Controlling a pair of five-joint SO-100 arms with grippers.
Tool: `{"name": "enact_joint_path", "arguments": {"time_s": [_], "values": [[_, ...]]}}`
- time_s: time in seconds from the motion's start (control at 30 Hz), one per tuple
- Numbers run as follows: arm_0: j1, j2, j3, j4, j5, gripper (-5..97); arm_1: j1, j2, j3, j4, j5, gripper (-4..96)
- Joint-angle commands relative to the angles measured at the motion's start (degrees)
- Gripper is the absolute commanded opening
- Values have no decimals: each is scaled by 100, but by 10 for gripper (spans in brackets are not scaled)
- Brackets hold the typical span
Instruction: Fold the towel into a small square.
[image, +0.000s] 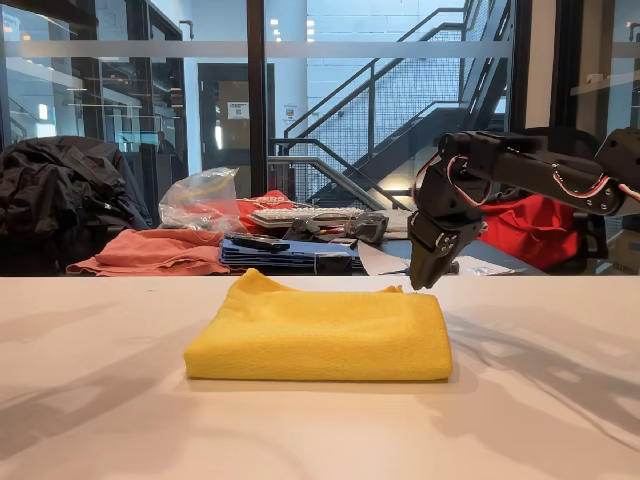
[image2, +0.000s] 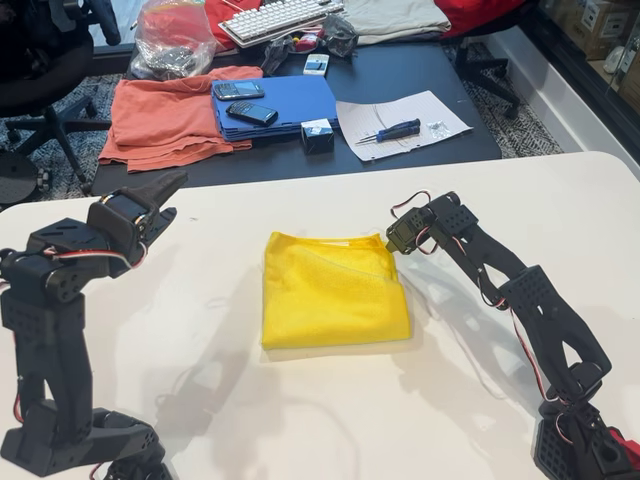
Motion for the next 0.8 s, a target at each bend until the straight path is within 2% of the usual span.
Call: {"name": "enact_joint_path", "arguments": {"time_s": [0.0,0.77], "values": [[79,70,-53,-9,-79,57,0,44,-44,-26,9,236],[149,18,-132,-105,-97,57,0,-26,-44,-26,26,236]]}}
